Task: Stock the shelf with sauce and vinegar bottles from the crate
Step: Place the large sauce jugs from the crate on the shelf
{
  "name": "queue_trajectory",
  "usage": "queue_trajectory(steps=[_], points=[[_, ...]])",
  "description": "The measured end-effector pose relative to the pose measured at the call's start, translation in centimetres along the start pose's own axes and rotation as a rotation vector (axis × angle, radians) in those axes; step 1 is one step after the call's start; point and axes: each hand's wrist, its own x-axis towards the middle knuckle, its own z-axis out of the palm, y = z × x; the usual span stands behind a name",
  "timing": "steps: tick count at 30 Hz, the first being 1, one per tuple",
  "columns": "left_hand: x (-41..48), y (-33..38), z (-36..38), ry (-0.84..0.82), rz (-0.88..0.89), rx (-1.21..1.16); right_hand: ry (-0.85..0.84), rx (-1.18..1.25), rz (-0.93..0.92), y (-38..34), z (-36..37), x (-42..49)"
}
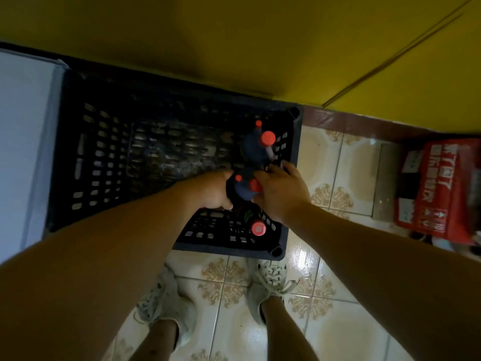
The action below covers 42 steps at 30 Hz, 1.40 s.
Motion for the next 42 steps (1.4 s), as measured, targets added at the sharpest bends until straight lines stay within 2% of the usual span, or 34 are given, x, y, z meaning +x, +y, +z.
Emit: queue_trajectory(steps=[3,6,11,17,22,28,30,35,38,42], points=[[1.0,0.1,0.8,0.004,-0.001,0.012,0.058,0.006,0.009,0.0,0.9,0.1],[0.2,0.1,1.0,0.025,0.004,-0.012,0.084,0.116,-0.006,0.1,0.2,-0.5],[-5.1,0.7,-0.6,0.095,0.084,-0.183,0.108,0.557,-0.012,-1.0,-6.5,-3.7],[-18.2,4.1,-4.8,0.157,0.280,-0.514,0.205,0.833,-0.041,-4.7,-21.8,-10.0],[-32.9,9.0,-11.2,0.259,0.434,-0.626,0.383,1.079,-0.007,-9.0,-35.9,-16.1],[-50.3,14.5,-16.4,0.536,0.535,-0.735,0.686,1.258,-0.103,-16.7,-50.7,-22.0],[-55.0,16.4,-16.9,0.675,0.559,-0.803,0.672,1.258,-0.232,-18.6,-54.1,-24.3],[-63.3,20.9,-17.0,0.953,0.619,-0.939,0.455,1.227,-0.482,-20.1,-59.0,-28.9],[-67.0,22.8,-16.7,1.129,0.646,-1.039,0.434,1.226,-0.568,-21.9,-62.3,-31.1],[-71.2,23.1,-16.3,1.298,0.658,-1.061,0.383,1.190,-0.747,-25.1,-65.5,-33.4]])
